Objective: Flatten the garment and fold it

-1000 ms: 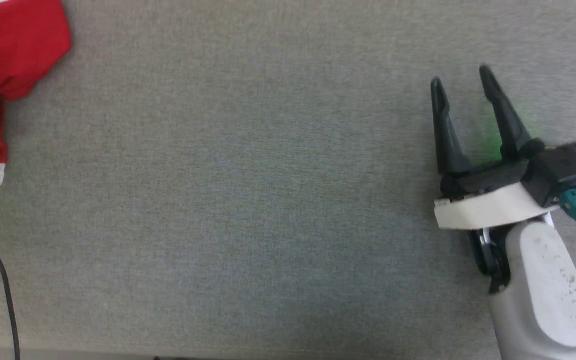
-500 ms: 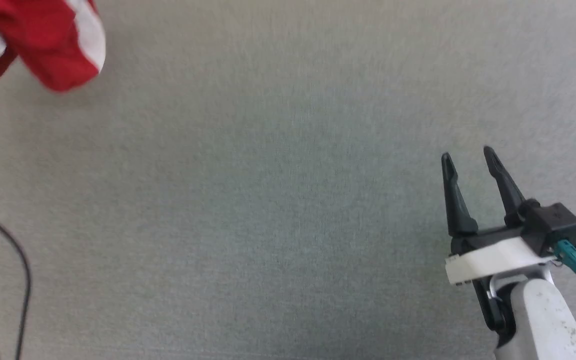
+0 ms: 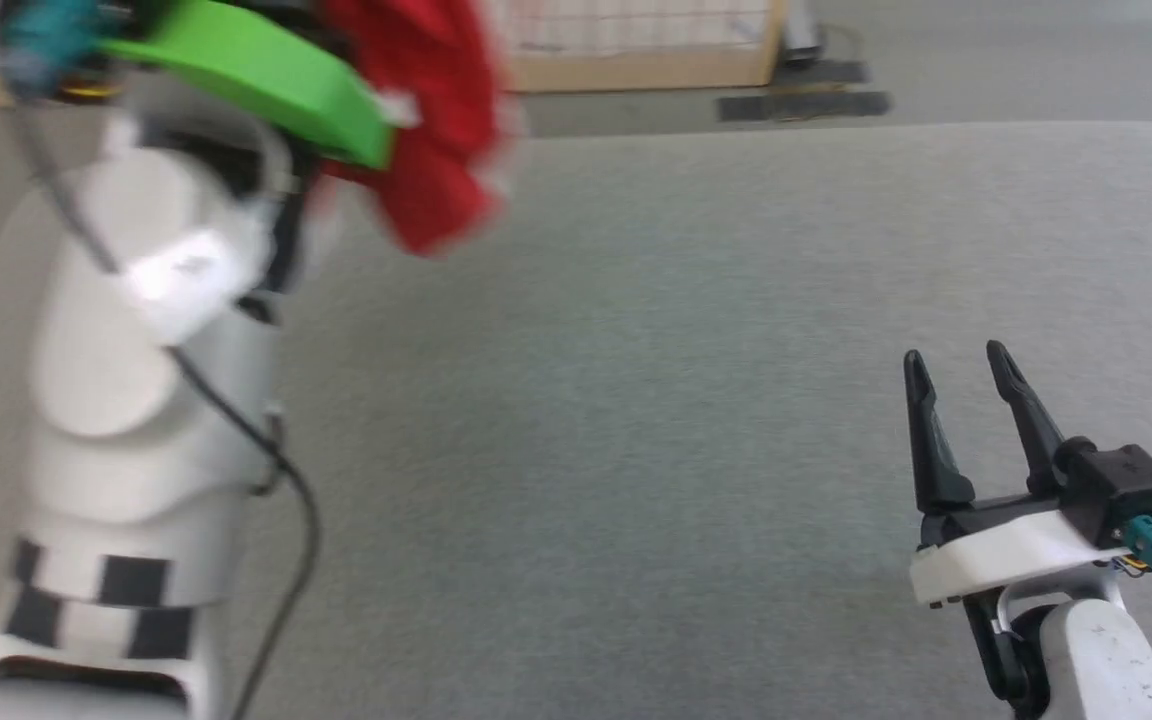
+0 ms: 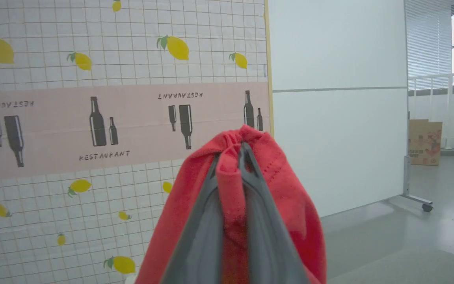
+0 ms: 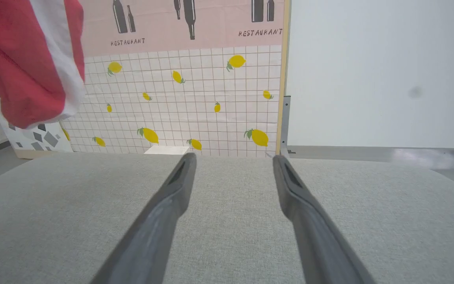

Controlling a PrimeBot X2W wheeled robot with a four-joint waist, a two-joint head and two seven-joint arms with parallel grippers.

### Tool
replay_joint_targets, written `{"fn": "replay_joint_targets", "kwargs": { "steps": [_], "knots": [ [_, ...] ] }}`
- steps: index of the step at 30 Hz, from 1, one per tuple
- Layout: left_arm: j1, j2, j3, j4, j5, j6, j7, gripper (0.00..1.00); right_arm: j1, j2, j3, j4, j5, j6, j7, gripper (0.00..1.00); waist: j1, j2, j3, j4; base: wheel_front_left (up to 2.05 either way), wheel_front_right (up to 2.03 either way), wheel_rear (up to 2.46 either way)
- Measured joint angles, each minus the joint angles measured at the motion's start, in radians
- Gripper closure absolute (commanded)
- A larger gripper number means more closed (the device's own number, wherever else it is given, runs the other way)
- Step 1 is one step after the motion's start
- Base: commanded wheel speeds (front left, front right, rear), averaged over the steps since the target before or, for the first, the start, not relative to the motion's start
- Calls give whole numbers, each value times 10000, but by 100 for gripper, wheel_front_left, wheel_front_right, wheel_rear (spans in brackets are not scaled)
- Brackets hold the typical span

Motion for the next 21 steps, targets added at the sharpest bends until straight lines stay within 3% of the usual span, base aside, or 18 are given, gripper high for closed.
{"fn": "replay_joint_targets", "kwargs": {
  "steps": [8, 11, 15, 16, 17, 21],
  "knots": [
    [1297, -1018, -1361, 1526, -205, -205, 715, 100, 99, -6, -8, -163, 73, 0, 102, 0, 0, -1, -103, -1314, 0, 0, 0],
    [2034, -1212, -1925, 2660, -328, -259, 1659, 100, 99, -4, 77, -161, 192, 0, 117, 0, 0, -1, -46, -1718, 0, 0, 0],
    [2821, -1394, -2621, 4234, -800, -330, 3716, 100, 99, -8, 109, -136, 274, 0, 111, 0, 0, -1, 93, -2095, 0, 0, 0],
    [2955, -1430, -2740, 4560, -821, -326, 4236, 43, 99, -12, 105, -125, 274, 0, 102, 0, 0, -1, 148, -2142, 0, 0, 0],
    [3043, -1440, -2849, 4757, -819, -316, 4569, 0, 99, -10, 107, -115, 276, 0, 79, 0, 0, -1, 195, -2167, 0, 0, 0],
    [3135, -1509, -2895, 4857, -1078, -314, 4905, 0, 99, -12, 88, -54, 288, 0, 67, 0, 0, -1, 323, -2092, 0, 0, 0]
  ]
}}
